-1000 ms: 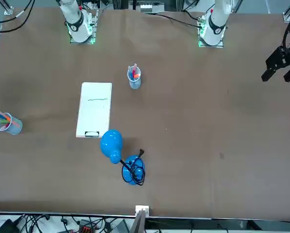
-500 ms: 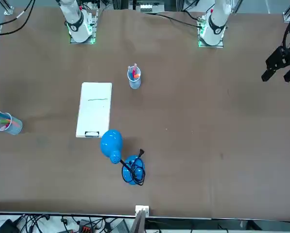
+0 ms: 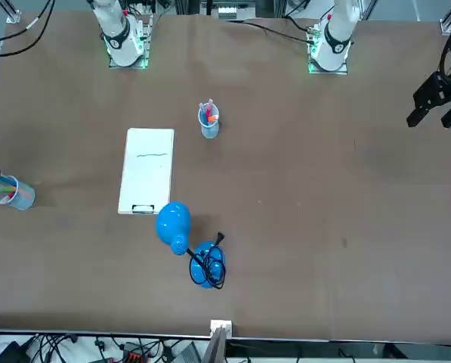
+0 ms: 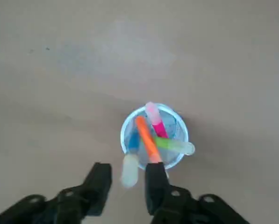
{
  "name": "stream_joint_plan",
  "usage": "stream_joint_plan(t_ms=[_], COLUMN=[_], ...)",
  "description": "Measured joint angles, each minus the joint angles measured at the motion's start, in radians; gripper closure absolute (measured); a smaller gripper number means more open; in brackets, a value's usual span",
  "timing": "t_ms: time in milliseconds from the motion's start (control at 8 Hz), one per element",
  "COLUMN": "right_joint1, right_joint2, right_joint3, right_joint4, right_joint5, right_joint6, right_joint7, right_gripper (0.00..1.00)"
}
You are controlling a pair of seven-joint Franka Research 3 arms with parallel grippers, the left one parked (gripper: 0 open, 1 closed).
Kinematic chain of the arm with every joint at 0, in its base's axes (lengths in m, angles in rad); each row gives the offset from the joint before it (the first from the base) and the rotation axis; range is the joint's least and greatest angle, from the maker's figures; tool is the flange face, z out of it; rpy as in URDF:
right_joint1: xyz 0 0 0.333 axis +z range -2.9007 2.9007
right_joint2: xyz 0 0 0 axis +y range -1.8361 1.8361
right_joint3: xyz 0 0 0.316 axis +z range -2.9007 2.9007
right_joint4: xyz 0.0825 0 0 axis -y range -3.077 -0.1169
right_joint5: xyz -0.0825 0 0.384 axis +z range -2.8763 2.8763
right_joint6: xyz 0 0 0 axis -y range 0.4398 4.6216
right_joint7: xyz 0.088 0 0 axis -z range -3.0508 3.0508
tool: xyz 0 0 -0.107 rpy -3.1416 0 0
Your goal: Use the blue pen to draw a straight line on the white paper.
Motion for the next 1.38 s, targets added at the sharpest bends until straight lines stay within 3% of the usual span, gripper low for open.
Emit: stream_joint_plan(t_ms=[250,375,875,1375], right_joint1=[0.019,0.04,0.191,0.316], right_joint2=[-0.001,-0.003,-0.039,-0.189], right_joint3=[0.008,0.011,0.018,0.03], right_joint4=[0.035,0.076,0.274,0.294], right_joint5=[0.0,0.0,0.002,0.005], right_joint6=[-0.016,-0.062,-0.279,-0.426], right_joint7=[0.0,0.002,0.254,0.473], right_gripper=[0.08,0.0,0.0,0.0])
